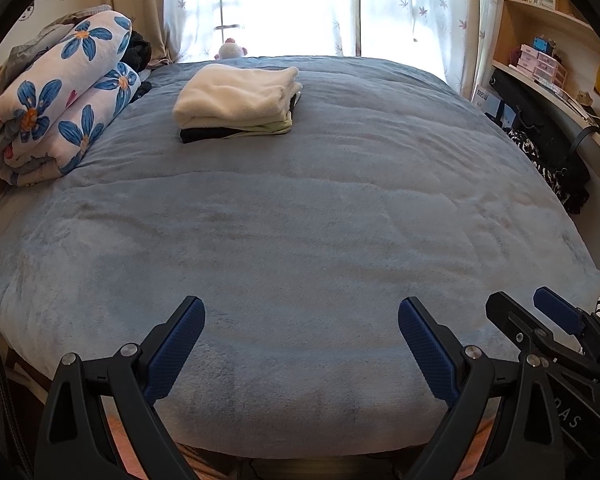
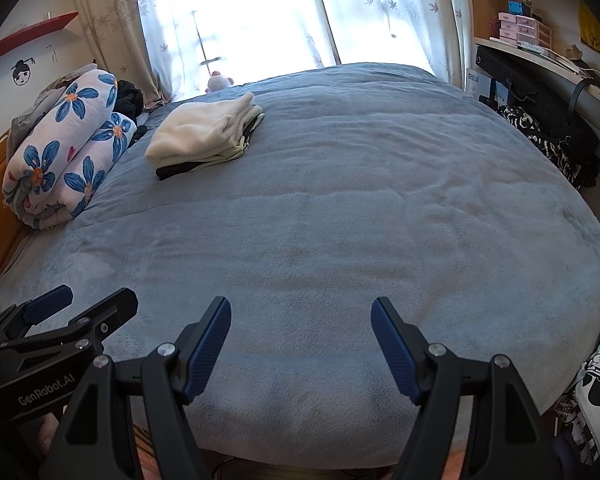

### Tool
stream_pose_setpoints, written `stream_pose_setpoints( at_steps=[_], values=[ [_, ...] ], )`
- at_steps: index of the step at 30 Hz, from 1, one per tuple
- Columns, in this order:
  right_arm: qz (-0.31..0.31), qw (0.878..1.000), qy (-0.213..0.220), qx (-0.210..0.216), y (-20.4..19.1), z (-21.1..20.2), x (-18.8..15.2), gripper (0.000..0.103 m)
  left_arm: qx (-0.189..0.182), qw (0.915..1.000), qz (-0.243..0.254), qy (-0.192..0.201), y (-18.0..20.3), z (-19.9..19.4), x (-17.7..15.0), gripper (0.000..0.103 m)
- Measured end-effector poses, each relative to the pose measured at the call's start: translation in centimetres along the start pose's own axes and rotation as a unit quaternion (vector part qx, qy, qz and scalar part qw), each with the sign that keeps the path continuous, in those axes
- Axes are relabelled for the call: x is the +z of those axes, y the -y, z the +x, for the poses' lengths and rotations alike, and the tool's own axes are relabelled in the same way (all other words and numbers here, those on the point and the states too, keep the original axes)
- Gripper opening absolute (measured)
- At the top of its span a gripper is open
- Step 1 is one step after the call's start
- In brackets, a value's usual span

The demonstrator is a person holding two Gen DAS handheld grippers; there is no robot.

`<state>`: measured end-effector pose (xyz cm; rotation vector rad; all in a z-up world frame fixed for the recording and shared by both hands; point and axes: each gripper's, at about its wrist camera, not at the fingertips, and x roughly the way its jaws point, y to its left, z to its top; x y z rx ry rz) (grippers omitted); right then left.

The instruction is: Fold large clothes

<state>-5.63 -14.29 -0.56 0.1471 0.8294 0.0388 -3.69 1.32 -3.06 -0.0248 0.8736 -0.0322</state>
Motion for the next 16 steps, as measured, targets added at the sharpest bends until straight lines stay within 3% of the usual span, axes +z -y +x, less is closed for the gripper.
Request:
stream_pose_setpoints(
  at_steps=[16],
  values=[
    [-0.001,1.000,-0.002,0.000,-0.09,0.12,-0.24,0.073,0.008,0.9998,-0.002,-0.019,-0.47,0.78,-0.03,0.097]
  ],
)
